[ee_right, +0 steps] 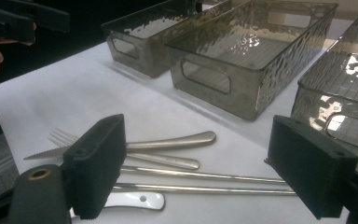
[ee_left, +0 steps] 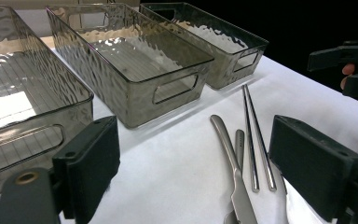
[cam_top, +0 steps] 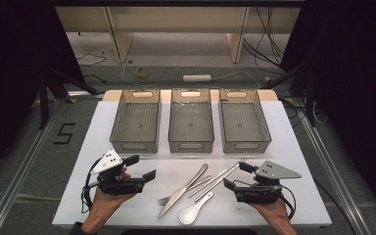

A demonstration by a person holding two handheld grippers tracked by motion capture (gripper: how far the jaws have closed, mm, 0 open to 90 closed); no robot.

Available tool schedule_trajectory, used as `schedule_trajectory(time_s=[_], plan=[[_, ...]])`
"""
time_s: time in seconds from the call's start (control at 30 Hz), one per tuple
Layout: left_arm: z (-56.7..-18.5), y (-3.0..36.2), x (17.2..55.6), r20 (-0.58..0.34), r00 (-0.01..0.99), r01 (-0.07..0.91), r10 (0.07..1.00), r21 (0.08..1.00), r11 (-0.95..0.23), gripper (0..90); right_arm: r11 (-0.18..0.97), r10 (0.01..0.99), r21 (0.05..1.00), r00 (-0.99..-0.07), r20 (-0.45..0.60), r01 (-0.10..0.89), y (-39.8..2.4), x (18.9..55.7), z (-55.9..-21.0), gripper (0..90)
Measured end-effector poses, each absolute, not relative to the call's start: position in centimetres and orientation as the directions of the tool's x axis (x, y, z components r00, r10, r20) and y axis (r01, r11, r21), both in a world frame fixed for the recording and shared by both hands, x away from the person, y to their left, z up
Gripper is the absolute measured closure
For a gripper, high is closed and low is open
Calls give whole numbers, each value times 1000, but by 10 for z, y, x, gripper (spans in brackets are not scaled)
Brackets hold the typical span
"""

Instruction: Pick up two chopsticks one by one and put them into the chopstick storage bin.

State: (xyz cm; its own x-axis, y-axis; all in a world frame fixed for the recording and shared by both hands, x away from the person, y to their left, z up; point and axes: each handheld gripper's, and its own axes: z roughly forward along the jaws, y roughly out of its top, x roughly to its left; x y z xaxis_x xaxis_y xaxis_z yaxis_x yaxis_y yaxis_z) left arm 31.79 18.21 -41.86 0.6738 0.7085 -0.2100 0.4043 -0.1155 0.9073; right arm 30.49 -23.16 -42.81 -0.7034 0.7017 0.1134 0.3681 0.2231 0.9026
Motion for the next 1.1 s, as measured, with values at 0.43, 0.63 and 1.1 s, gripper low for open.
schedule_trajectory(time_s=[0.43, 0.63, 1.1], plan=[[-419, 182, 319, -211, 671, 406, 711, 907, -114, 159, 304, 689, 889, -723, 42, 341, -232, 312, -417, 236], [-419, 182, 319, -209, 671, 406, 712, 906, -116, 159, 361, 661, 864, -750, 30, 352, -233, 319, -412, 240], [-419, 183, 320, -205, 671, 405, 712, 906, -121, 159, 722, 438, 633, -893, -105, 280, -206, 353, -399, 310]])
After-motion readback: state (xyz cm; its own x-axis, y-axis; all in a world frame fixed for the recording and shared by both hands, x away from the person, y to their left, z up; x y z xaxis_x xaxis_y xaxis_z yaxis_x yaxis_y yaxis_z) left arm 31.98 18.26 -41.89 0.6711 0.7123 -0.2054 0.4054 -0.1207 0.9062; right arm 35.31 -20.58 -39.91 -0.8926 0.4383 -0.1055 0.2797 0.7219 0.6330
